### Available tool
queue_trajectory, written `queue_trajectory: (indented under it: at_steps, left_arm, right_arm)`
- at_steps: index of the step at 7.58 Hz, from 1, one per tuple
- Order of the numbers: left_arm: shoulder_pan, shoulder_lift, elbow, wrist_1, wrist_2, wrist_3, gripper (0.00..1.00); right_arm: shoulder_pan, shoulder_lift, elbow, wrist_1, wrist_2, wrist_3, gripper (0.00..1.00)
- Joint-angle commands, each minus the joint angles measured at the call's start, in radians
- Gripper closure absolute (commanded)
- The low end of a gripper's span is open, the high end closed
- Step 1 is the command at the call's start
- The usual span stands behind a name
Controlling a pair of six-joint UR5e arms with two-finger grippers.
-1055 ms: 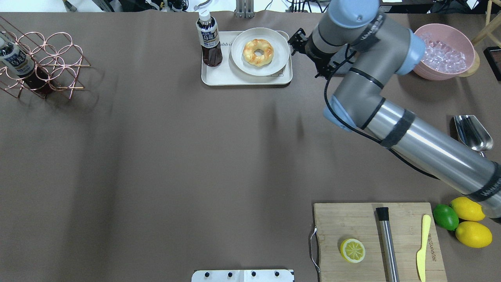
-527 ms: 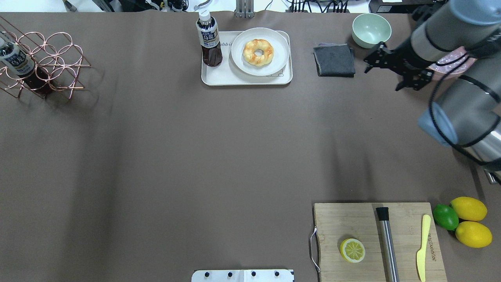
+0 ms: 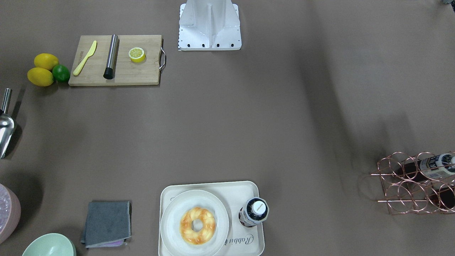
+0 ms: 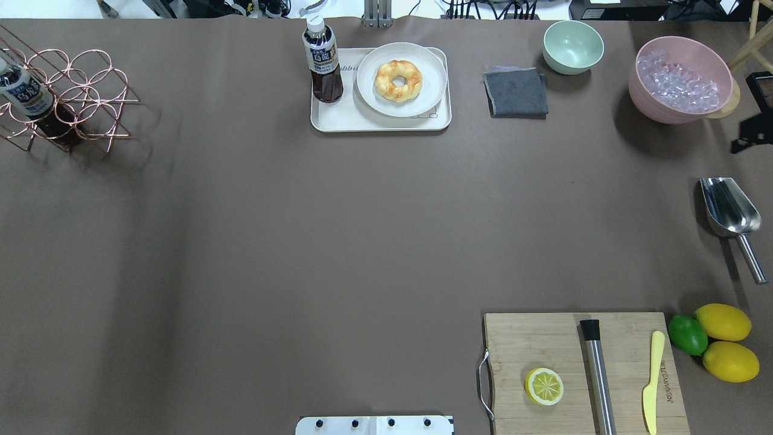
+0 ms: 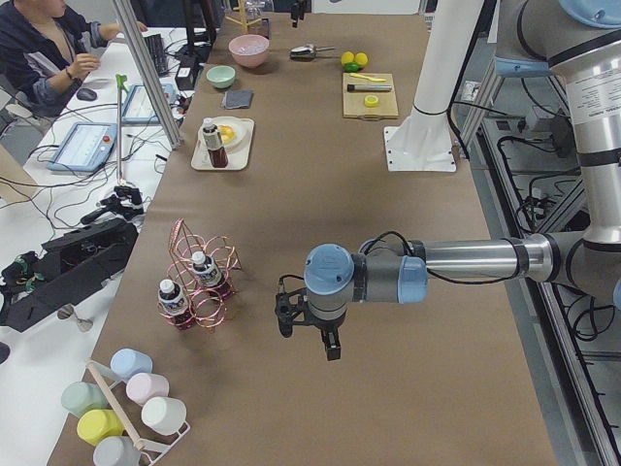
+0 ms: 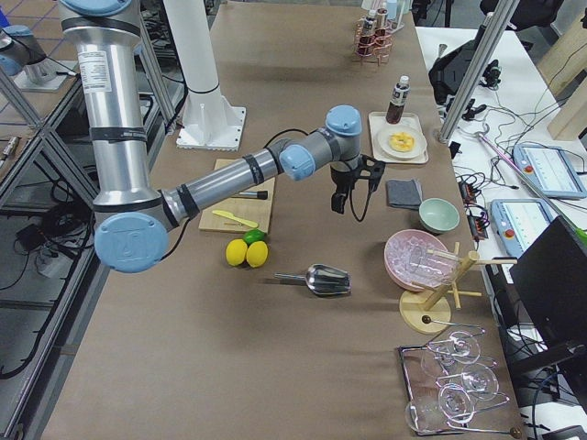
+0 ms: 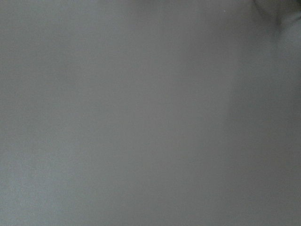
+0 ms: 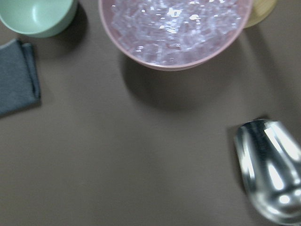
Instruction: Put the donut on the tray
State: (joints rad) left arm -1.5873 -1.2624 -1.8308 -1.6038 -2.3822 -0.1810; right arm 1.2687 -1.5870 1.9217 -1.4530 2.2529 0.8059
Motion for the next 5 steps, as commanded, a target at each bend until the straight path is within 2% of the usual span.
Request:
queue_trajectory:
  at_steps: [1, 2, 3, 4, 5]
  left_arm:
    - [0.01, 0.0, -0.002, -0.001, 0.0, -0.002, 0.01]
    - [0.01, 0.0, -0.001, -0.001, 0.0, -0.002, 0.01]
    - [0.01, 0.0, -0.001, -0.001, 0.0, 0.0, 0.01]
    - [0.01, 0.0, 0.001, -0.001, 0.0, 0.0, 0.01]
    - [0.01, 0.0, 0.001, -0.001, 0.0, 0.0, 0.01]
  right_arm:
    - [0.196, -0.207, -0.027, -0.004, 0.017, -0.519, 0.0]
    - [0.245, -0.243, -0.032, -0.018, 0.017, -0.628, 0.0]
    - [0.289, -0.243, -0.027, -0.085, 0.017, -0.724, 0.0]
    - [0.31, -0.235, -0.029, -0.134, 0.016, -0.787, 0.0]
    - [0.316, -0.237, -0.026, -0.136, 0.017, -0.791, 0.0]
